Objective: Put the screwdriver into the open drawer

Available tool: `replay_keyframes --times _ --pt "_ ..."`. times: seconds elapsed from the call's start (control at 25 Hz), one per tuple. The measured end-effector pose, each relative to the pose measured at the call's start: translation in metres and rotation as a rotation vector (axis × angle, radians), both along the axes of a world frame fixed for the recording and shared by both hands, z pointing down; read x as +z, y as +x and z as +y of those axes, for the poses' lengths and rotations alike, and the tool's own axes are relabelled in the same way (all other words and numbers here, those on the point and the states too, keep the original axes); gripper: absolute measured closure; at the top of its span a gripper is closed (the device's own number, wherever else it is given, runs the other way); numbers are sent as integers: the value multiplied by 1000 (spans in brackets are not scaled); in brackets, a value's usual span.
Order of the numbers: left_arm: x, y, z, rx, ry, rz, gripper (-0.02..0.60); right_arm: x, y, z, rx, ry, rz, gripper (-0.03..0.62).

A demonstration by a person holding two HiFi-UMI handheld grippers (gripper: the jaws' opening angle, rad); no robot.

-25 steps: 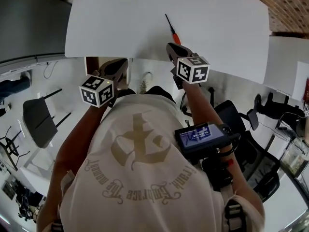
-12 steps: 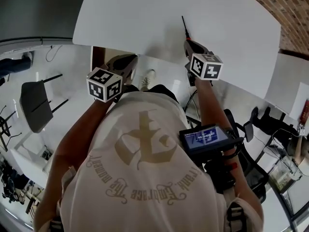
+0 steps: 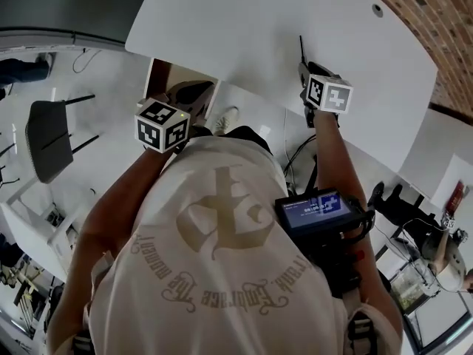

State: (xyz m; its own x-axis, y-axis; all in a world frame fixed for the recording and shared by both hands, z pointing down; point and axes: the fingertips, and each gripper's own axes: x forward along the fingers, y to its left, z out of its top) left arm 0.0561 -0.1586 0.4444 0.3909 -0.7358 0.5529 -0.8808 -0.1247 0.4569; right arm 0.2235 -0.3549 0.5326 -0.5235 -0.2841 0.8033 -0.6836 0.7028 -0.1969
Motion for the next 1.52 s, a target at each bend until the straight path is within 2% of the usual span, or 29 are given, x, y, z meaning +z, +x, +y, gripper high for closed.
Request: replay_keyframes --times 0.4,0.68,1.04,1.52 --pt "3 -34 5 -77 -4 -4 561 32 -7 -22 -70 -72 206 482" --pt "-3 -43 9 -109 -4 -4 561 45 -4 -17 -65 -125 280 484" --pt "-7 -46 7 -97 0 -7 561 47 -2 -20 -55 -122 310 515" --pt "-8 -47 -1 -77 -3 -24 561 47 3 -30 11 -151 223 528"
